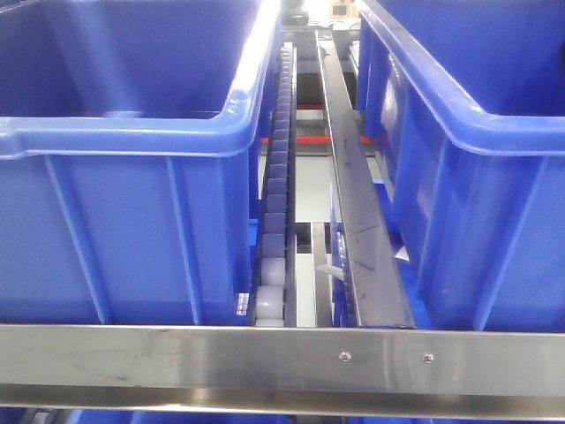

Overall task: Pick and sort blue part to right shelf
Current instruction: 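Lower the right gripper into a blue bin and open it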

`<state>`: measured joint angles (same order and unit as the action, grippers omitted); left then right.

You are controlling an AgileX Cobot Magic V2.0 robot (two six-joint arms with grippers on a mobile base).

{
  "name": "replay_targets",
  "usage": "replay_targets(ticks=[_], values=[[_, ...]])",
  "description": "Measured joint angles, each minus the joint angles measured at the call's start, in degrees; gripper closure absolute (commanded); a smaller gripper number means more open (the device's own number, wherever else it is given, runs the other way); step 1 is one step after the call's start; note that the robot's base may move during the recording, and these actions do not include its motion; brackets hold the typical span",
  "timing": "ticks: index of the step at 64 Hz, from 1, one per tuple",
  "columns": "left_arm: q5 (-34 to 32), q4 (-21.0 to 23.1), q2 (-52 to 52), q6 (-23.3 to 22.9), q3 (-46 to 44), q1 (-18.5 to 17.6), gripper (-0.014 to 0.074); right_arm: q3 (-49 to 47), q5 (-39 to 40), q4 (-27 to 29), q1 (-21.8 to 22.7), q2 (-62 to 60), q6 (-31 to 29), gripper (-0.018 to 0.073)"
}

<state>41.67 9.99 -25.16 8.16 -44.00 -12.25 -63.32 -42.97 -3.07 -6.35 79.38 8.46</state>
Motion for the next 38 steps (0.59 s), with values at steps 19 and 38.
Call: replay_targets(ticks=[19, 38], values=[[0.79, 3.58, 3.06, 0.05, 0.25, 0.0, 0.0471, 0.0, 5.55, -0.99, 0.0, 14.36, -0.08, 0.0221], [0.81, 3.79, 6.32, 0.05, 0.25, 0.0, 0.0471, -0.66, 5.11, -1.35, 0.0, 18.51, -0.13, -0.004]])
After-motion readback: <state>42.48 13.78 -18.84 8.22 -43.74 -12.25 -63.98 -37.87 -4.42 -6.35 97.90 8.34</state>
